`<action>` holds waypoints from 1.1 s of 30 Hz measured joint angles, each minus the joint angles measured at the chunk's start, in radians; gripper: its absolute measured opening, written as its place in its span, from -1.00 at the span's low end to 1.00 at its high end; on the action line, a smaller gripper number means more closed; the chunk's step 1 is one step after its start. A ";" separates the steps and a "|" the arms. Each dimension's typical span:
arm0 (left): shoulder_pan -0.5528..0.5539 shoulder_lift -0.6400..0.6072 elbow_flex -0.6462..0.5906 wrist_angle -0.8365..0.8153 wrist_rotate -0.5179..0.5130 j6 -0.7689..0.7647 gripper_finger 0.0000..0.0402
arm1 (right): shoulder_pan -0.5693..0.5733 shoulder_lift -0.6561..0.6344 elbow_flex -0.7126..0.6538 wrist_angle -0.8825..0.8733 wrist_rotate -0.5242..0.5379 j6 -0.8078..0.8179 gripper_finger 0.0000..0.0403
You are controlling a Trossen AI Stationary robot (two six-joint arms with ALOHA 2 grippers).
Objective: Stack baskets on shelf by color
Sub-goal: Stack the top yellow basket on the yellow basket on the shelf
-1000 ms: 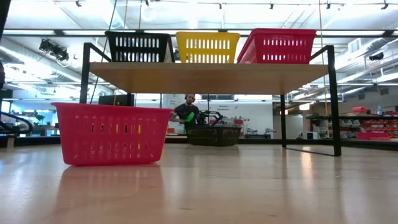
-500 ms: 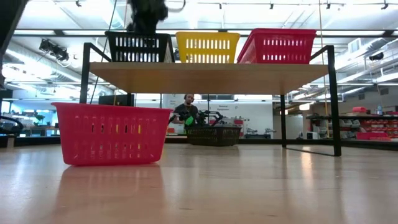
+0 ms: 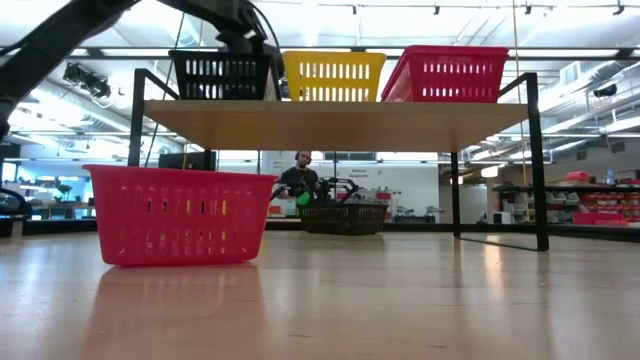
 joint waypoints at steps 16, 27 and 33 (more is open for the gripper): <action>0.099 -0.028 -0.361 0.066 -0.088 -0.029 0.33 | 0.000 0.000 0.000 -0.029 0.006 0.005 -0.26; 0.042 -0.066 -0.461 0.291 -0.098 -0.022 0.46 | 0.000 0.000 0.000 -0.035 -0.037 -0.017 -0.26; 0.031 -0.066 -0.529 0.373 -0.148 -0.002 0.46 | 0.002 0.000 0.000 -0.032 -0.072 -0.019 -0.26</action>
